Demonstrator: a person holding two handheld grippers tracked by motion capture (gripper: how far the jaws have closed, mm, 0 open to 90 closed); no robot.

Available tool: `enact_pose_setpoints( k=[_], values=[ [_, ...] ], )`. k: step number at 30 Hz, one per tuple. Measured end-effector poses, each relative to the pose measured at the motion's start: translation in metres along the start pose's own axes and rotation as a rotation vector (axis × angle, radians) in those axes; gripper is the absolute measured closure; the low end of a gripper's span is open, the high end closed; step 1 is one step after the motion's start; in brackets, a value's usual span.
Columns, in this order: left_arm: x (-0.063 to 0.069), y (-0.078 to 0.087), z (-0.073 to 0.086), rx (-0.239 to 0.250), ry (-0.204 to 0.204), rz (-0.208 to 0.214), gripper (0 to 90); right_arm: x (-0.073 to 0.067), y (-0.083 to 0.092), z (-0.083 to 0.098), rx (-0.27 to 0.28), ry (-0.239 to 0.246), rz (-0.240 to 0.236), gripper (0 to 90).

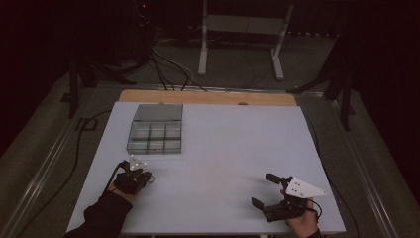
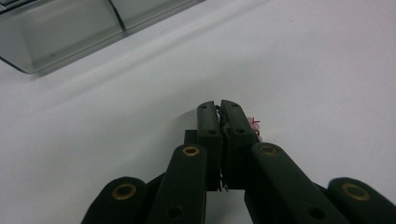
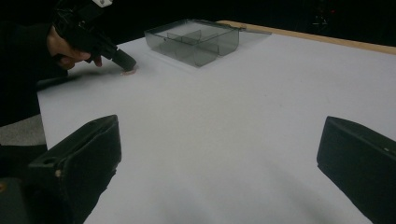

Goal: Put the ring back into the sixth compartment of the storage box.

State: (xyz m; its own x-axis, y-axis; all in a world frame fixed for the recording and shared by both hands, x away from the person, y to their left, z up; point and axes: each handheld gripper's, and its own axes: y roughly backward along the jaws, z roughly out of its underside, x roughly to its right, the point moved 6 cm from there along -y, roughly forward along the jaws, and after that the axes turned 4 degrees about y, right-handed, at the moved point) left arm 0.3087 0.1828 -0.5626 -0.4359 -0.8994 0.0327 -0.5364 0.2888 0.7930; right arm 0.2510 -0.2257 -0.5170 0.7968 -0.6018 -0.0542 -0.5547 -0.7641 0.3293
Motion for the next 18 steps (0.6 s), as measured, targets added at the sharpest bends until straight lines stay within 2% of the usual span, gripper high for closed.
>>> enact_pose_setpoints(
  k=[13,18],
  values=[
    [-0.0016,0.0017,-0.0002,0.013,0.011,0.02,89.8,0.0005,0.0005,-0.0004,0.003,-0.001,0.001,0.0],
    [-0.0012,0.0056,-0.0024,0.029,0.004,0.012,89.8,0.0008,0.0015,-0.0014,0.011,0.0,0.006,0.0]
  ],
)
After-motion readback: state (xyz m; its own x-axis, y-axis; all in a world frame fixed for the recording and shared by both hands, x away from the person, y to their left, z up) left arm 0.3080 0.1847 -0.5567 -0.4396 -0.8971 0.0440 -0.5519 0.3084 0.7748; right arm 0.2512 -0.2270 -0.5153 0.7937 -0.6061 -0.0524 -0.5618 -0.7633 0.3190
